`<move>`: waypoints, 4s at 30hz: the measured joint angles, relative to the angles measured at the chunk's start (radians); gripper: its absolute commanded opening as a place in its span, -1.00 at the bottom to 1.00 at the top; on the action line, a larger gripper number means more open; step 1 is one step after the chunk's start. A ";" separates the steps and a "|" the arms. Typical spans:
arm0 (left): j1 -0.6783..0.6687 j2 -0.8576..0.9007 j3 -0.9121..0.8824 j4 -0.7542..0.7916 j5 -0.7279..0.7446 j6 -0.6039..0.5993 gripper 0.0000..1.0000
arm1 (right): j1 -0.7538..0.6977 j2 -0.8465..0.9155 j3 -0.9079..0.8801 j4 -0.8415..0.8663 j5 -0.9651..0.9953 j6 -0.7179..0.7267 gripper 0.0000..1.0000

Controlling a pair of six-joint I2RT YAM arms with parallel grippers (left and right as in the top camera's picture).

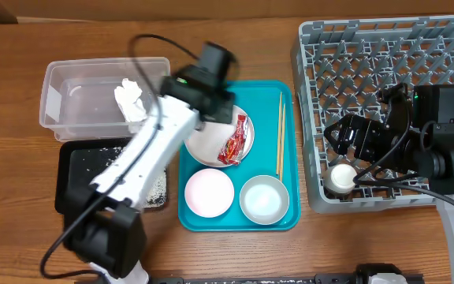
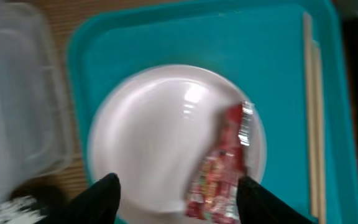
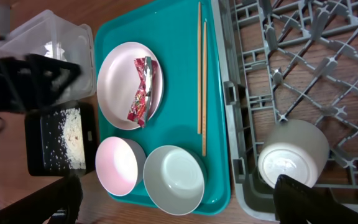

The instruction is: Sort waste into correct bins and load items into the dishwasher

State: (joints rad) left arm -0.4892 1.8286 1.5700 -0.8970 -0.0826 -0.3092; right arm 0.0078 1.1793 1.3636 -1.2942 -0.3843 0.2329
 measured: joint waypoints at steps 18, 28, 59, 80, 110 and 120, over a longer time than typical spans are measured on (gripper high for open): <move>-0.060 0.261 0.015 -0.072 -0.040 0.024 -0.92 | 0.000 0.000 0.000 0.000 0.000 -0.001 1.00; 0.153 0.040 0.229 -0.215 -0.233 -0.017 -0.92 | 0.000 0.000 0.000 0.000 0.000 -0.001 1.00; 0.209 -0.360 0.243 -0.504 -0.041 0.052 1.00 | 0.000 0.002 0.000 0.089 0.129 -0.001 1.00; 0.130 -0.439 0.238 -0.522 0.047 0.056 1.00 | 0.000 0.002 0.000 0.090 0.130 -0.001 1.00; 0.327 -1.590 -1.221 0.721 0.139 0.186 1.00 | 0.000 0.004 0.000 0.091 0.130 -0.001 1.00; 0.327 -1.809 -1.430 0.793 0.169 0.186 1.00 | 0.000 0.004 0.000 0.090 0.130 -0.002 1.00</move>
State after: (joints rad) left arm -0.1619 0.0193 0.1402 -0.1036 0.0868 -0.1230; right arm 0.0078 1.1831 1.3632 -1.2037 -0.2546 0.2314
